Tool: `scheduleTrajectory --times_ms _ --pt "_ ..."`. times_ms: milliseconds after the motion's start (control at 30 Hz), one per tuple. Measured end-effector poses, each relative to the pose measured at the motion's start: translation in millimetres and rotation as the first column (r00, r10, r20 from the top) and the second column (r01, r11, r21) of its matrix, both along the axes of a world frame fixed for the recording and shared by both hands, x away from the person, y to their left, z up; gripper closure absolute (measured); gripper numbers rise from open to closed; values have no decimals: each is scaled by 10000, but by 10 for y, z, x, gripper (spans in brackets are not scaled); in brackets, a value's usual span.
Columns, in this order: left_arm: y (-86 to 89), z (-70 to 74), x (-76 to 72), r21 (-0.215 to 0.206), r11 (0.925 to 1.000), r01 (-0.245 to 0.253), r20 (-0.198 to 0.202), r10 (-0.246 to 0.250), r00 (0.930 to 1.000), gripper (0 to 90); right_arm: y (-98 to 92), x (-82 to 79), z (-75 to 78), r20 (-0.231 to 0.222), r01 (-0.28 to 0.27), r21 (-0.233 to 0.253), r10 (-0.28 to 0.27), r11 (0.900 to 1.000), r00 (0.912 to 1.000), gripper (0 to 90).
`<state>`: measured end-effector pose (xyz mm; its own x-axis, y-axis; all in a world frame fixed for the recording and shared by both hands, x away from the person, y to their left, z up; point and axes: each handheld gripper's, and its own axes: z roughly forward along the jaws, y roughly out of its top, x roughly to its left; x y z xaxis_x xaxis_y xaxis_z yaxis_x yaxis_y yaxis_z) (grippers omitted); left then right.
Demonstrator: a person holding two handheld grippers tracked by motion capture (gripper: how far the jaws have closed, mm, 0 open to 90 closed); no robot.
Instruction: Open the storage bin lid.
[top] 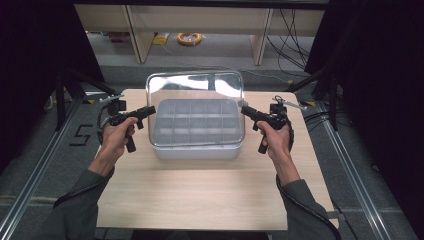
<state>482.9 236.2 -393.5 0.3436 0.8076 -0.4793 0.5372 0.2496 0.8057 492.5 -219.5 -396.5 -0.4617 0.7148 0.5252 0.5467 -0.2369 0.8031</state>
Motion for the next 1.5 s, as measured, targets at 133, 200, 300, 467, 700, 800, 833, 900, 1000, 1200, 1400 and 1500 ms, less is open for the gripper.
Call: scheduleTrajectory --times_ms 133,200,300,467,700,800,833,900,1000,1200,1400,1500 --pt "-3 32 -100 21 9999 151 127 -151 9998 609 -25 -130 73 219 -97 43 96 9999 9997 762" --pt "-6 45 -144 1 9998 199 196 -199 9996 607 -37 -191 99 428 -133 -6 133 9999 9990 764" --pt "-11 70 -214 -5 9998 198 291 -198 9994 604 -53 -266 132 755 -164 -178 177 9997 9970 766" --pt "-31 49 -366 276 9992 304 468 -316 9984 599 -64 -397 171 782 -215 -205 230 9996 9967 767" --pt "-37 -87 -519 279 9985 479 255 -486 9985 598 -93 -588 57 751 -358 -245 376 9991 9965 769" --pt "-49 -142 -562 379 9978 546 193 -553 9983 596 -95 -645 7 831 -345 -337 372 9988 9958 769" --pt "-49 -161 -575 417 9975 573 138 -579 9982 596 -109 -664 -24 923 -315 -371 348 9988 9951 769" --pt "-53 -199 -597 321 9976 613 18 -614 9981 597 -108 -707 -47 720 -313 -159 323 9994 9969 770" --pt "-56 -237 -634 359 9972 663 -43 -662 9978 598 -132 -745 -112 807 -306 -192 320 9993 9962 771" --pt "-51 -264 -706 440 9965 705 -22 -704 9975 599 -131 -849 -208 643 -418 -4 418 9991 9971 771" --pt "-33 -326 -826 450 9956 818 -84 -815 9966 602 -124 -987 -268 174 -360 215 357 9991 9992 771" --pt "-21 -357 -883 486 9950 870 -51 -868 9962 603 -131 -1041 -319 288 -417 96 414 9991 9987 772"
